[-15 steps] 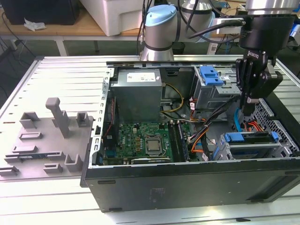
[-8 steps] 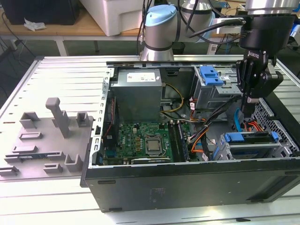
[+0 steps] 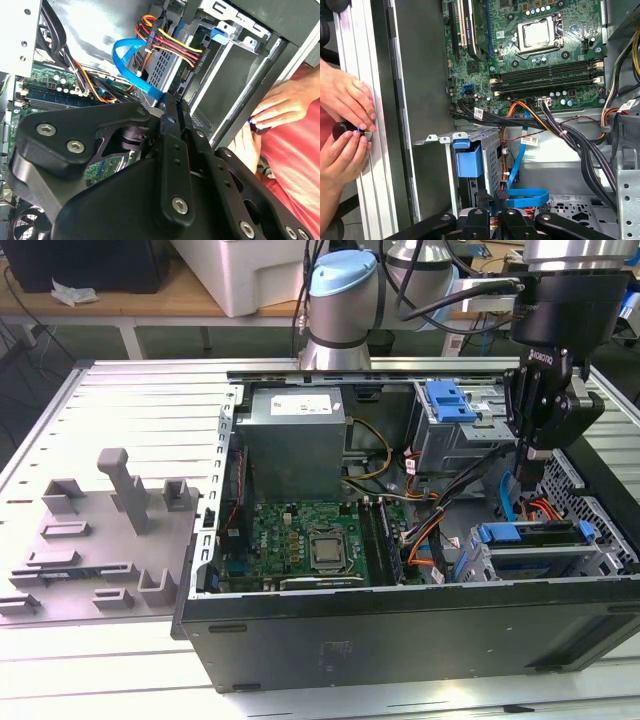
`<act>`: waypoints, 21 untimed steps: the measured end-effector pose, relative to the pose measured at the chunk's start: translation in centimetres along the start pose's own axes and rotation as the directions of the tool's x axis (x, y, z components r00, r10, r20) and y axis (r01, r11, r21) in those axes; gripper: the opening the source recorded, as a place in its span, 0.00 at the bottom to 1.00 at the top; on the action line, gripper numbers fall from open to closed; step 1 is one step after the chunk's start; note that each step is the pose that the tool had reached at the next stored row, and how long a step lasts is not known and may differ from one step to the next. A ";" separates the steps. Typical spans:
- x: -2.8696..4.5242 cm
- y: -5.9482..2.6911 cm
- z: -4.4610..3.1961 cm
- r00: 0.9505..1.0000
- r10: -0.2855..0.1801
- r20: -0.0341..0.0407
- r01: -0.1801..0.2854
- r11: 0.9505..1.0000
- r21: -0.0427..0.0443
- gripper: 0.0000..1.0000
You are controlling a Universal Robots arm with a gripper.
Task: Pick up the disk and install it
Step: 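Insert the second disk wire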
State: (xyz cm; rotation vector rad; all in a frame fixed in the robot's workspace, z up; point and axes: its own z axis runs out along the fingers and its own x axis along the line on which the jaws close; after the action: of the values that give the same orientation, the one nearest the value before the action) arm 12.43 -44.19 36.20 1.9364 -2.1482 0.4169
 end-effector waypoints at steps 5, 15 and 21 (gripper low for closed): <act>0.00 0.00 0.00 1.000 0.000 0.000 0.000 1.000 0.000 0.16; 1.49 -0.90 0.61 0.996 0.001 0.090 0.000 1.000 -0.015 0.16; 2.91 -1.40 1.18 0.993 0.001 0.115 0.001 1.000 -0.020 0.16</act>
State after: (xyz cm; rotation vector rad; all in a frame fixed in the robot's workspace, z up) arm 13.53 -47.44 36.20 1.9951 -2.2132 0.2883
